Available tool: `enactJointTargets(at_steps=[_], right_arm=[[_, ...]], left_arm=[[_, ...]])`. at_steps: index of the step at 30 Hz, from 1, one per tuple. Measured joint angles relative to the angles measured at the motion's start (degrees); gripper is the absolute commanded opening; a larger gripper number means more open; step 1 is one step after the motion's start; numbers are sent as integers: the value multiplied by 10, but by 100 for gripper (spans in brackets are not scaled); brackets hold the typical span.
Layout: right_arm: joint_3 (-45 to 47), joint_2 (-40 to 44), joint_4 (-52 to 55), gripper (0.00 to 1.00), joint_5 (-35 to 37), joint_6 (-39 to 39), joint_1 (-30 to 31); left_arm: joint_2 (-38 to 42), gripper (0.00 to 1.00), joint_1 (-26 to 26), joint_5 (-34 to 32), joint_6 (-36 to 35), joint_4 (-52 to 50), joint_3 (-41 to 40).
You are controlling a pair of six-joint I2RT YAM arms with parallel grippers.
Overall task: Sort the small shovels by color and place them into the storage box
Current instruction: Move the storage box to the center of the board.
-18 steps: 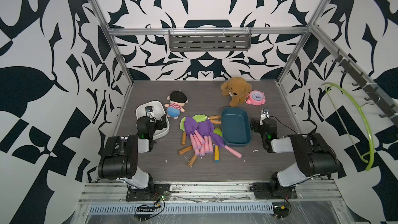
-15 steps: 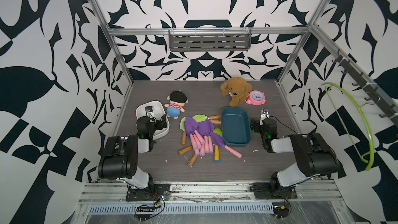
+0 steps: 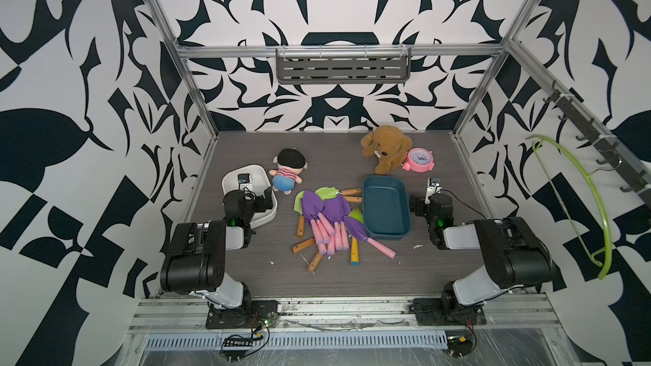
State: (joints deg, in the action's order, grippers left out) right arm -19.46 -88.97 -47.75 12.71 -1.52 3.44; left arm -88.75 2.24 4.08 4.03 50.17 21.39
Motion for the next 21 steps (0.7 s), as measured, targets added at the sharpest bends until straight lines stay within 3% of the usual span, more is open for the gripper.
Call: enactJointTargets(at_steps=[4,6,10,13,14,21], right_arm=[[-8,3,21,99,0,1,0],[-50,14,115,99,1,0,0],[-284,-5,384,92,9,-4,0],[-426,-17,480,92,2,2,0],[-445,-7,498,99,-4,3,0],[-506,39,686,99,-81,-18,3]], left_arm=[[4,99,0,0,-2,-10,3],[11,99,0,0,-3,-31,11],[30,99,6,7,-2,-109,58],[42,99,12,15,-5,-197,120],[44,99,13,18,-8,-228,143],[50,99,14,92,-28,-473,324]])
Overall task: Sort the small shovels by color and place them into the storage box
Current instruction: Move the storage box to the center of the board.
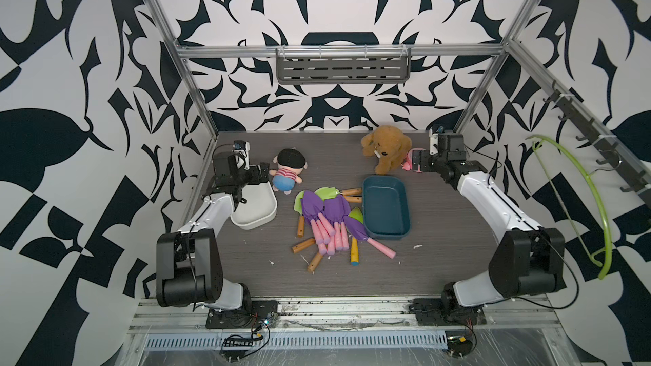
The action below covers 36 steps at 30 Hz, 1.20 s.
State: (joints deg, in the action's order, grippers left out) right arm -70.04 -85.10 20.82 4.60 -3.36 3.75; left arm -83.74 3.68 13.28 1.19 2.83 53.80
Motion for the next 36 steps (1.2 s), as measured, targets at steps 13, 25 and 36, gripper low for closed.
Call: enactJointTargets(at_steps=[13,25,36], right_arm=[[-5,102,243,87,-36,-109,220],[50,99,303,67,-69,-240,321],[-27,-107,229,65,-78,-263,321]], left_arm=[[27,99,-56,201,-45,-290,104],[38,99,-55,256,-76,-298,-16],[66,99,-52,262,-77,-279,-42]])
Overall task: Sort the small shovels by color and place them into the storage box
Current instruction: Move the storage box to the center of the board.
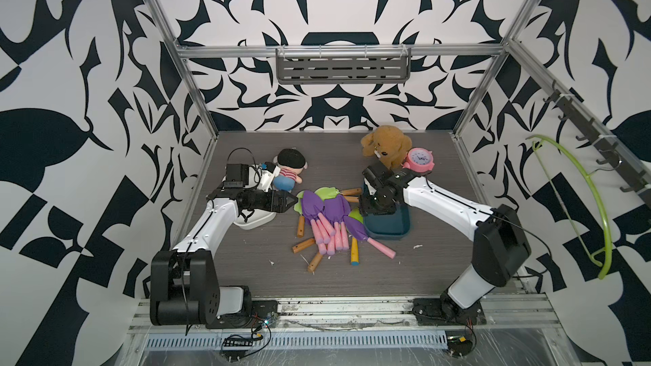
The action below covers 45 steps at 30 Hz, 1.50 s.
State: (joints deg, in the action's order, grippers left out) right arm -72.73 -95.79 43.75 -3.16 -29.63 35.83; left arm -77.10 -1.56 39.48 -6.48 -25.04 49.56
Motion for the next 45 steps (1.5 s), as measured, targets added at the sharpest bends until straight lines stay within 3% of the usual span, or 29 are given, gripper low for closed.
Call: enactJointTargets(at_steps=[7,15,27,34,39,45], right_arm=[[-25,-58,-26,61,8,-3,0],[-18,-64,-38,53,40,-30,-21],[34,-19,-31,52,65,-31,-75],[38,24,-10,50,75,8,-90],[42,101,14,43,61,71,-68],[54,173,81,42,29,135,17]], left_arm=[[0,99,4,1,0,5,-4],[0,99,4,3,0,8,-6],[0,99,5,4,0,16,-12],[0,99,6,7,-1,17,-12],[0,99,7,21,-17,16,-12],[0,99,7,49,-45,9,-12]])
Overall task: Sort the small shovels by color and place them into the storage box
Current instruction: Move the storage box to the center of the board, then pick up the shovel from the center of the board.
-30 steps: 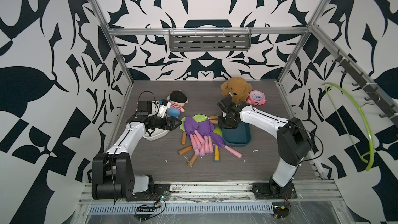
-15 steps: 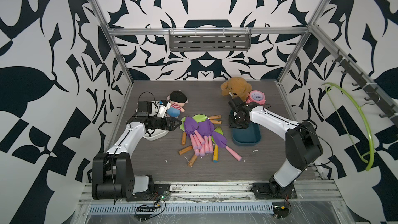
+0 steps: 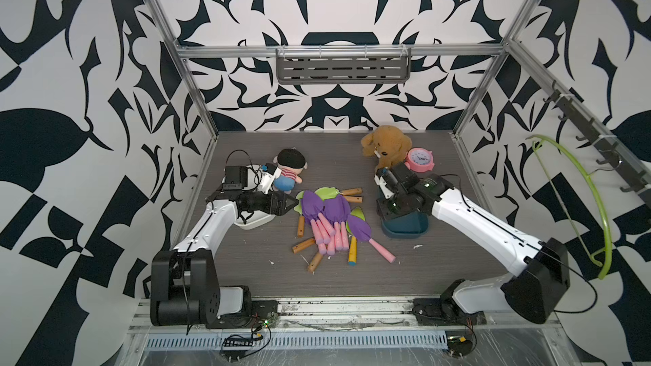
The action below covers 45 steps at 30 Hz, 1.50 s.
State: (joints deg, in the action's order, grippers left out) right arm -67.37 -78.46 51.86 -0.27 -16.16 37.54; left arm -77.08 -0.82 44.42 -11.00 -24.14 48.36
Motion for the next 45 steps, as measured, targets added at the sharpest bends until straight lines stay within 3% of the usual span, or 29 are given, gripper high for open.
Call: enactJointTargets(at_steps=[5,26,36,41,45], right_arm=[[34,-21,45,42,-22,14,52],[40,-202,-4,43,-9,-23,75],[43,-235,-41,35,-7,-34,75],[53,-235,-55,20,-7,-42,75],[58,-226,-57,17,-5,-46,75]], left_arm=[[0,99,0,14,-10,-6,0],[5,99,0,19,-19,-10,-12],[5,99,3,19,-20,-10,-12],[5,99,3,19,-20,-10,-12],[5,99,3,20,-19,-10,-12]])
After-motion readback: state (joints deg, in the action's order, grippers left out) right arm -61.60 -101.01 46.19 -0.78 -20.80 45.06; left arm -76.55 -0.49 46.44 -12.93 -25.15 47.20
